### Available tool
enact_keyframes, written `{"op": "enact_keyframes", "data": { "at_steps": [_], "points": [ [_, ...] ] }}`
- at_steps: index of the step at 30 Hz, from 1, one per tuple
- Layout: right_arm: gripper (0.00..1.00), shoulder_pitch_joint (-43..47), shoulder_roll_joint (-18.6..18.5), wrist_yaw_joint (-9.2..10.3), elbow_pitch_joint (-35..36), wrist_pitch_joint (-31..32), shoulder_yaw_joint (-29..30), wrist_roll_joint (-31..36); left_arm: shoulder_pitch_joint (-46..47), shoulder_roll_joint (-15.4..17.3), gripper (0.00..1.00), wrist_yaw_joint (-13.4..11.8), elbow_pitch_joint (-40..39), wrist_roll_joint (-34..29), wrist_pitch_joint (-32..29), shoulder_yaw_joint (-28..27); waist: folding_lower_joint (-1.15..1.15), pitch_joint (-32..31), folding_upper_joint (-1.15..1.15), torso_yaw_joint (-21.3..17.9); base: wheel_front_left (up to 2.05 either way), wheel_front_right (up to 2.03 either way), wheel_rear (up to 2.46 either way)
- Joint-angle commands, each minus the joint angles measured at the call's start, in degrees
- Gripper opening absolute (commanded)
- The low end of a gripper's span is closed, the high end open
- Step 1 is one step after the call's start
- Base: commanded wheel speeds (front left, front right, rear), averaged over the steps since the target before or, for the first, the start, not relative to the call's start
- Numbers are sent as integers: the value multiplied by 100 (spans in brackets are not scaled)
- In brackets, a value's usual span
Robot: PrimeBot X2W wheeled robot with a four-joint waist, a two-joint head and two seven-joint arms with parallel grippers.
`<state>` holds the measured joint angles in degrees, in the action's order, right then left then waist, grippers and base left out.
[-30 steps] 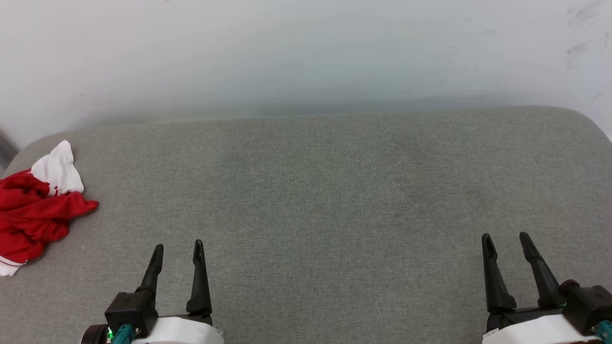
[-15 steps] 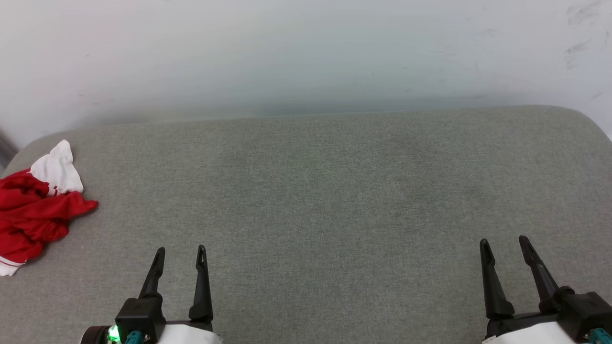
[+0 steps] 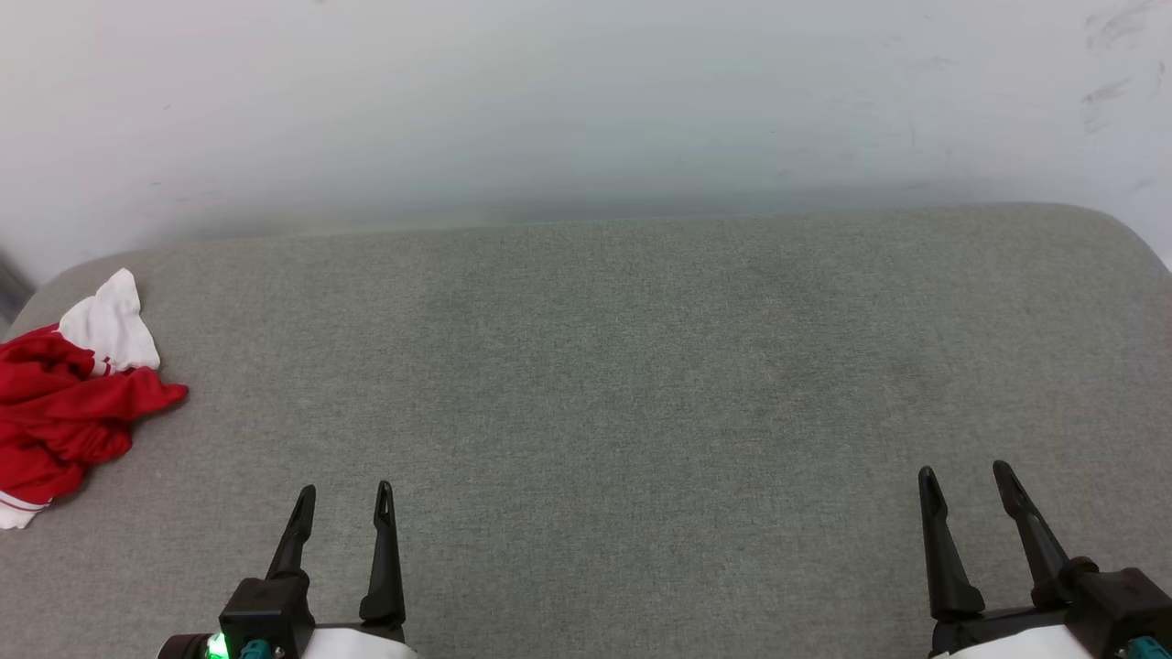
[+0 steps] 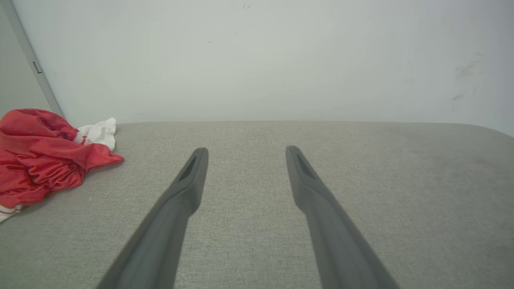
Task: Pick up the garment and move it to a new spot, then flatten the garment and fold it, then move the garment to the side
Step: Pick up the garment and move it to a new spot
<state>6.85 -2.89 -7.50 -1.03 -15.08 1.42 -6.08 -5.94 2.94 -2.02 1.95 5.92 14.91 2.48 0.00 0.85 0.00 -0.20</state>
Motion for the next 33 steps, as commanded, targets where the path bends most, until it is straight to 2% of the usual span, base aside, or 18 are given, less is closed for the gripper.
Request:
{"op": "enact_keyframes", "data": {
  "at_steps": [1, 12, 16, 23, 33],
  "points": [
    [100, 40, 3, 2, -9, -14, -6, -34, -36, -9, 100, 28, 21, 33, 44, -16, 0, 1, 0, 4, 0, 0, 0],
    [100, 46, 3, 2, 21, -14, -8, -7, 26, -9, 100, -51, 36, 145, 45, -101, 0, 2, 0, 94, 0, 0, 0],
    [100, 71, 3, 2, 40, -13, -35, 14, 56, -8, 100, -56, 19, 154, 45, -141, 0, -1, 0, 235, 0, 0, 0],
    [100, 107, 3, 2, 102, -13, -43, 38, 55, -9, 100, -147, -25, 187, 44, -198, 0, 21, 0, 631, 0, 0, 0],
    [100, 151, 3, 2, 155, -13, -80, 125, 43, -7, 100, -262, -61, 241, 38, -370, 0, 45, 0, 1421, 0, 0, 0]
  ]
}}
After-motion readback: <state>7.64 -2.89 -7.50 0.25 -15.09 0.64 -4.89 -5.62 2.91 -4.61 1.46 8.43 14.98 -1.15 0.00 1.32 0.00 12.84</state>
